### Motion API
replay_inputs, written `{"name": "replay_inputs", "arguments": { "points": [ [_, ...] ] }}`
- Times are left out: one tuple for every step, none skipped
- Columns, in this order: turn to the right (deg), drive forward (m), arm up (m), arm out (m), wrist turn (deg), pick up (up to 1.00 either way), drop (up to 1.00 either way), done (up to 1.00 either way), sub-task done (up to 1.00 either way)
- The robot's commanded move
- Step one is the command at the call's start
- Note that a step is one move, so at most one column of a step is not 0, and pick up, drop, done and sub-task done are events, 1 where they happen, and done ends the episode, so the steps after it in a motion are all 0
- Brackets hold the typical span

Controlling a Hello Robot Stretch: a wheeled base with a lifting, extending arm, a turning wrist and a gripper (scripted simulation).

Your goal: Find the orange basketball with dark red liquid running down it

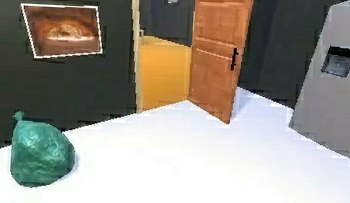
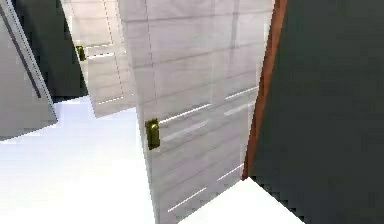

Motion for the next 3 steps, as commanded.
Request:
{"name": "replay_inputs", "arguments": {
  "points": [
    [0.0, 1.00, 0.00, 0.00, 0.0, 0.00, 0.00, 0.00, 0.00],
    [0.0, 1.00, 0.00, 0.00, 0.0, 0.00, 0.00, 0.00, 0.00],
    [0.0, 0.25, 0.00, 0.00, 0.0, 0.00, 0.00, 0.00, 0.00]
  ]
}}
